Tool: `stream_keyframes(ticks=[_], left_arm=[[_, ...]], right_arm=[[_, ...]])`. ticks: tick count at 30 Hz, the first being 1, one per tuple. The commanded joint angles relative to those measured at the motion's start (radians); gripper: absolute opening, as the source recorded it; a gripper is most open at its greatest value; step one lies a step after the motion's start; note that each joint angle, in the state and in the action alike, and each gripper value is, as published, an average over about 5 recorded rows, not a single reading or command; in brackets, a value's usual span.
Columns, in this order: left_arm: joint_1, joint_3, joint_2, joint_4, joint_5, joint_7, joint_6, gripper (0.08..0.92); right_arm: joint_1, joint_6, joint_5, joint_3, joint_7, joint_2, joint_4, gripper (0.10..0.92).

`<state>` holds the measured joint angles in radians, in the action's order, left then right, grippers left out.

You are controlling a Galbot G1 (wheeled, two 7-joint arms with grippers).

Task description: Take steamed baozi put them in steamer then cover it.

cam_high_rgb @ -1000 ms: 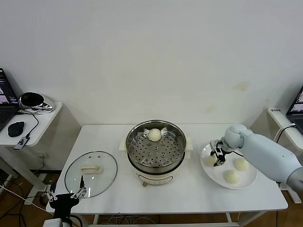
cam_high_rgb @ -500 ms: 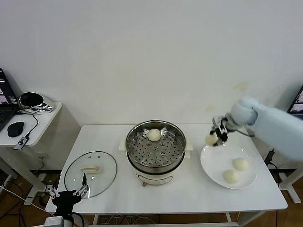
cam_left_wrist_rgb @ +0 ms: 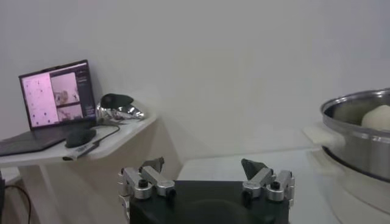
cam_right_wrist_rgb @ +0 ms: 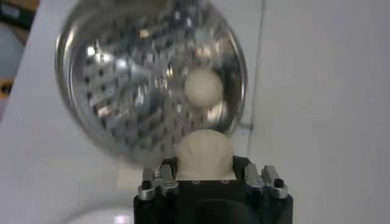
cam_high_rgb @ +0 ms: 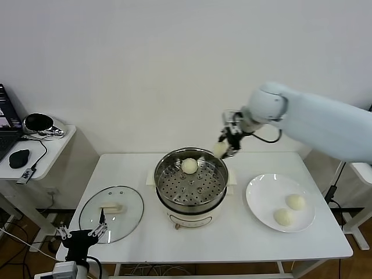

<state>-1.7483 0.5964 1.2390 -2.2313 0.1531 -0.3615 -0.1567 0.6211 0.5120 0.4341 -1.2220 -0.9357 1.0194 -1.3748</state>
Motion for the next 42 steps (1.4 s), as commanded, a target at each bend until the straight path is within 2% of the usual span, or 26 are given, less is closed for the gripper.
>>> stream_keyframes(ticks=[1,9,24,28,35,42], left_arm=[[0.000,0.011,0.006,0.000,-0.015,0.000,0.002,0.823],[-0.002,0.016,0.014,-0.004,-0.015,0.000,0.003,0.823],[-0.001,0.007,0.022,0.004,-0.019,0.000,0.007,0.823],[0.001,-0.001,0.021,0.009,-0.028,0.000,0.008,0.823],[0.005,-0.006,0.023,0.006,-0.027,0.000,0.007,0.823],[0.002,-0.013,0.013,-0.003,-0.027,0.002,0.006,0.823]], right_arm=[[-0.063,0.115,0.134,-0.032,0.096,0.273,0.122,0.569],[-0.148,0.157,0.129,-0.033,0.145,0.346,0.177,0.569],[-0.214,0.168,0.064,-0.035,0.145,0.398,0.270,0.575],[-0.202,0.169,0.057,-0.032,0.132,0.388,0.261,0.629],[-0.041,0.140,0.049,-0.045,0.004,0.264,0.130,0.803],[0.148,0.068,0.028,-0.094,-0.130,-0.029,-0.117,0.822]])
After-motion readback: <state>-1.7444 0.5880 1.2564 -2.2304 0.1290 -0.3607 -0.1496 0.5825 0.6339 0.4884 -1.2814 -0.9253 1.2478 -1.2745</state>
